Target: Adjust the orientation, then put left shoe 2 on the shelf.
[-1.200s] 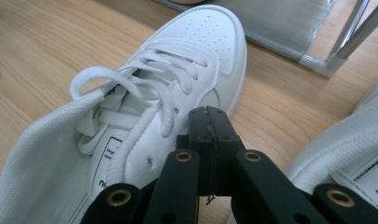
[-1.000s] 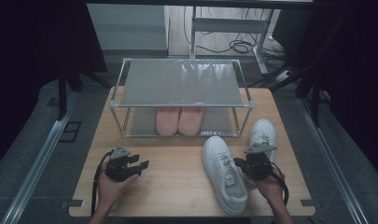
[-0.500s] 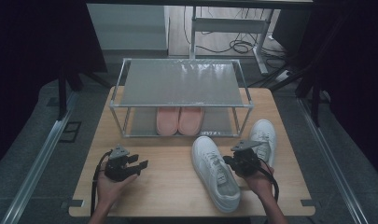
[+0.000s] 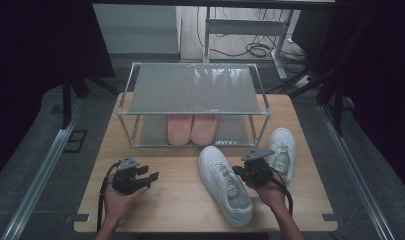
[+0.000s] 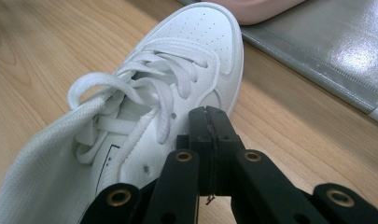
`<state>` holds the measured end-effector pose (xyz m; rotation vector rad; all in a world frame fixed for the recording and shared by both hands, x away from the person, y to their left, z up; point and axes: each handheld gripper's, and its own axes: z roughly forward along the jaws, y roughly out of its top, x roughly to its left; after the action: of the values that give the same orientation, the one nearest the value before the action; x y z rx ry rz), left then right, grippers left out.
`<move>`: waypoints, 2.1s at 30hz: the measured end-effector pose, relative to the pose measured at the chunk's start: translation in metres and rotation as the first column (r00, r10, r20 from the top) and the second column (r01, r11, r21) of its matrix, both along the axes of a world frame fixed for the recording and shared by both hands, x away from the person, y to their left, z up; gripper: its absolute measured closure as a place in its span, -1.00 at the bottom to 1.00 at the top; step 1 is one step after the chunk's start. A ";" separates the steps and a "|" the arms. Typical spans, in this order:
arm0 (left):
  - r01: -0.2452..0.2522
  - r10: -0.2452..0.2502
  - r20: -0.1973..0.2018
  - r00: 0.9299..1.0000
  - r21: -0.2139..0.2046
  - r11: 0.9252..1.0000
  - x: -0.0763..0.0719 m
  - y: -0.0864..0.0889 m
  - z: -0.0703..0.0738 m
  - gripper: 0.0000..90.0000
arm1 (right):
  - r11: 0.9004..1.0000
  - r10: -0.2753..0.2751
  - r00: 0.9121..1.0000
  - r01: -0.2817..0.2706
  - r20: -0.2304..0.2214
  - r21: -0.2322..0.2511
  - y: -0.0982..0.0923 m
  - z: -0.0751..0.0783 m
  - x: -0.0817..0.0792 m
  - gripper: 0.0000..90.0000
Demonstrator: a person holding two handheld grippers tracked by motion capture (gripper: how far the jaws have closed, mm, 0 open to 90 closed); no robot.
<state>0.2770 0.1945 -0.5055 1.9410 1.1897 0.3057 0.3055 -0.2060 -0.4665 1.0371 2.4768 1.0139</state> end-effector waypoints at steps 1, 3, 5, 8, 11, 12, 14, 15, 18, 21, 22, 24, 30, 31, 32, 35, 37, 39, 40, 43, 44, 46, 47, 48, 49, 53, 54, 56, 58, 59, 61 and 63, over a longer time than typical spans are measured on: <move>0.000 0.000 0.000 1.000 0.000 1.000 0.000 0.000 0.000 0.07 | 1.000 -0.002 1.000 0.002 0.002 -0.001 0.000 0.000 0.000 1.00; 0.001 -0.001 -0.001 1.000 0.002 1.000 0.000 -0.001 0.000 0.07 | 1.000 0.000 1.000 0.000 0.004 -0.001 0.000 0.000 0.000 1.00; 0.002 -0.002 0.001 1.000 0.002 1.000 0.000 -0.001 -0.001 0.07 | 1.000 -0.004 1.000 0.004 0.001 0.006 -0.001 0.000 0.000 1.00; 0.001 -0.001 0.000 1.000 0.003 1.000 0.000 -0.001 0.000 0.07 | 1.000 -0.013 1.000 0.013 0.005 0.016 -0.005 0.001 0.000 0.99; -0.005 0.005 0.003 1.000 0.004 1.000 0.000 0.001 0.000 0.07 | 0.998 -0.033 0.999 0.031 0.037 0.060 -0.012 0.005 -0.004 0.96; -0.007 0.007 0.006 1.000 0.011 1.000 0.000 0.000 0.000 0.07 | 0.996 -0.039 0.998 0.035 0.049 0.080 -0.016 0.008 -0.006 0.96; -0.005 0.005 0.008 1.000 0.019 1.000 0.000 0.000 0.000 0.07 | 0.994 -0.047 0.997 0.041 0.061 0.105 -0.021 0.012 -0.010 0.96; -0.004 0.003 0.009 1.000 0.019 1.000 -0.001 -0.001 0.000 0.07 | 0.992 -0.050 0.997 0.041 0.066 0.122 -0.025 0.013 -0.012 0.95; -0.002 0.002 0.010 1.000 0.018 1.000 -0.001 -0.002 0.000 0.07 | 0.983 -0.059 0.995 0.045 0.074 0.178 -0.035 0.016 -0.021 0.93; -0.003 0.003 0.009 1.000 0.013 1.000 -0.001 -0.001 0.001 0.07 | 0.977 -0.067 0.994 0.049 0.081 0.206 -0.043 0.015 -0.030 0.90; -0.004 0.004 0.008 1.000 0.011 1.000 -0.001 -0.001 0.001 0.07 | 0.977 -0.068 0.994 0.049 0.085 0.209 -0.044 0.015 -0.032 0.89; -0.004 0.004 0.006 1.000 0.008 1.000 -0.001 -0.001 0.000 0.07 | 0.974 -0.073 0.993 0.051 0.090 0.221 -0.049 0.014 -0.037 0.86; -0.005 0.005 0.001 1.000 0.009 1.000 -0.001 -0.001 -0.001 0.07 | 0.963 -0.083 0.990 0.051 0.112 0.266 -0.062 0.013 -0.050 0.76; -0.004 0.004 -0.001 1.000 0.010 1.000 -0.001 -0.001 -0.001 0.07 | 0.962 -0.084 0.990 0.051 0.113 0.268 -0.063 0.013 -0.051 0.74; -0.003 0.003 -0.001 1.000 0.010 1.000 -0.001 -0.002 -0.001 0.06 | 0.963 -0.081 0.991 0.049 0.110 0.266 -0.064 0.013 -0.052 0.71; -0.002 0.002 0.001 1.000 0.008 1.000 -0.002 -0.002 -0.001 0.06 | 0.961 -0.087 0.990 0.053 0.114 0.272 -0.066 0.014 -0.054 0.62; -0.003 0.003 0.000 1.000 0.008 1.000 -0.002 -0.001 -0.001 0.06 | 0.962 -0.080 0.989 0.045 0.121 0.269 -0.065 0.013 -0.056 0.57; -0.005 0.005 0.000 1.000 0.006 1.000 -0.002 -0.001 -0.002 0.06 | 0.961 -0.076 0.990 0.041 0.119 0.272 -0.065 0.012 -0.059 0.51; -0.005 0.005 0.000 1.000 0.006 1.000 -0.002 -0.001 -0.002 0.06 | 0.961 -0.076 0.990 0.041 0.119 0.274 -0.065 0.012 -0.060 0.49; -0.001 0.001 -0.001 1.000 0.005 1.000 -0.002 -0.002 -0.002 0.06 | 0.963 -0.064 0.990 0.029 0.126 0.266 -0.063 0.011 -0.063 0.41; -0.001 0.001 -0.001 1.000 0.005 1.000 -0.001 -0.002 -0.002 0.06 | 0.963 -0.064 0.990 0.029 0.123 0.268 -0.062 0.011 -0.064 0.39; 0.000 0.000 -0.002 1.000 0.006 1.000 -0.001 -0.002 -0.002 0.06 | 0.965 -0.062 0.991 0.028 0.123 0.260 -0.061 0.010 -0.065 0.37; 0.001 -0.001 -0.003 1.000 0.009 1.000 -0.001 -0.003 -0.003 0.06 | 0.965 -0.063 0.990 0.028 0.124 0.261 -0.061 0.010 -0.065 0.37; 0.001 -0.001 -0.007 1.000 0.010 1.000 -0.001 -0.003 -0.004 0.06 | 0.965 -0.061 0.991 0.028 0.119 0.259 -0.061 0.010 -0.066 0.35; 0.004 -0.004 -0.011 1.000 0.012 1.000 -0.001 -0.004 -0.005 0.06 | 0.965 -0.062 0.991 0.028 0.121 0.260 -0.060 0.009 -0.066 0.34; 0.011 -0.011 -0.019 1.000 0.017 1.000 -0.001 -0.007 -0.009 0.06 | 0.967 -0.053 0.992 0.023 0.115 0.253 -0.057 0.007 -0.066 0.31; 0.014 -0.013 -0.020 1.000 0.018 1.000 -0.001 -0.008 -0.009 0.05 | 0.967 -0.054 0.992 0.024 0.111 0.252 -0.056 0.006 -0.066 0.31; 0.019 -0.019 -0.020 1.000 0.020 1.000 -0.002 -0.009 -0.009 0.05 | 0.968 -0.052 0.993 0.025 0.105 0.251 -0.055 0.005 -0.066 0.31; 0.020 -0.020 -0.021 1.000 0.022 1.000 -0.002 -0.010 -0.009 0.05 | 0.969 -0.047 0.993 0.018 0.109 0.247 -0.052 0.004 -0.066 0.31; 0.019 -0.019 -0.022 1.000 0.022 1.000 -0.002 -0.009 -0.009 0.05 | 0.969 -0.044 0.993 0.017 0.106 0.246 -0.050 0.003 -0.066 0.31; 0.018 -0.018 -0.023 1.000 0.020 1.000 -0.001 -0.009 -0.009 0.05 | 0.970 -0.040 0.994 0.014 0.103 0.244 -0.048 0.002 -0.065 0.30; 0.017 -0.017 -0.020 1.000 0.019 1.000 -0.002 -0.008 -0.009 0.05 | 0.971 -0.036 0.994 0.011 0.101 0.240 -0.044 0.001 -0.064 0.29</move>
<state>0.2754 0.1867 -0.5140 1.9738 1.1867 0.2900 0.2420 -0.2503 -0.4658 1.0486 2.2942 1.3496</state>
